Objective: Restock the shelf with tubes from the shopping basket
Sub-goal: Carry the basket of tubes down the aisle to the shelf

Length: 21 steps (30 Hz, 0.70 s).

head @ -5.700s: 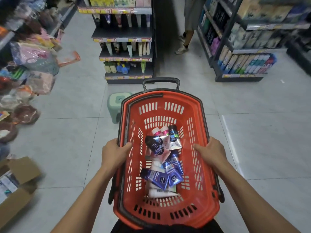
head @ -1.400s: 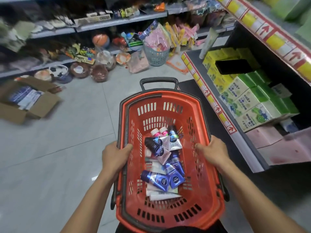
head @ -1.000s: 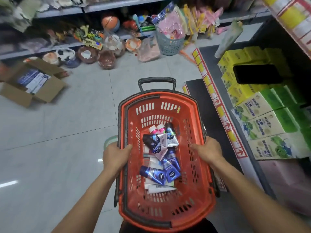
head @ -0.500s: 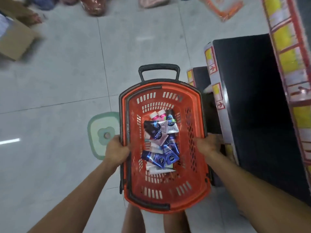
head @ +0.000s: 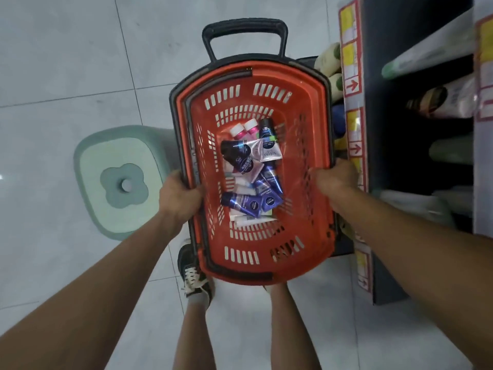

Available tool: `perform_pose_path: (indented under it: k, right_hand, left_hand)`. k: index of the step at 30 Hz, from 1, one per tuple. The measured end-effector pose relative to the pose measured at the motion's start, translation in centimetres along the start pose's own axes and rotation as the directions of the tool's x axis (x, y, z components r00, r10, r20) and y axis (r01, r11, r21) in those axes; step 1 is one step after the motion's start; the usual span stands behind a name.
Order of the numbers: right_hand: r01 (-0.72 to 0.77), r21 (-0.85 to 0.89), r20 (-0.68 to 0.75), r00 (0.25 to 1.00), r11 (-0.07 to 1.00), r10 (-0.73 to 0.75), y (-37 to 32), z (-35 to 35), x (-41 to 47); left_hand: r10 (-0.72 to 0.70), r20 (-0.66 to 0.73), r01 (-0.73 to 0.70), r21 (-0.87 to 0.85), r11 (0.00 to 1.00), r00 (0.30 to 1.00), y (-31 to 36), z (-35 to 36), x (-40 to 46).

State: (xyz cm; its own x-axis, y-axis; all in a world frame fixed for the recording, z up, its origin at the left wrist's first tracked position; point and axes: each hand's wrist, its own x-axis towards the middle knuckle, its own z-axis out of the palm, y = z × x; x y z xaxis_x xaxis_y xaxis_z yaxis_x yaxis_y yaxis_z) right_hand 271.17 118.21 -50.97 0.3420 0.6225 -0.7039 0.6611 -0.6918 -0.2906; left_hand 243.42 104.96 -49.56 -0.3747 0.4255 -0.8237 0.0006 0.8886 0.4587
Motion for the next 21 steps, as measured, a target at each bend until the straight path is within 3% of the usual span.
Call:
perform_pose_path:
  k: [15,21]
  right_hand:
    - [0.067,-0.12,-0.015,0.997,0.991,-0.069,2.2,3.8,6.1]
    - [0.091,-0.172,0.077,0.994,0.981,-0.079,1.9,3.5,6.0]
  left_hand:
    - [-0.047,0.075,0.049,-0.022,0.999,0.996,-3.7,2.5,5.1]
    - [-0.053,0.106,0.052,0.012,0.999,0.993,-3.4,1.6,4.6]
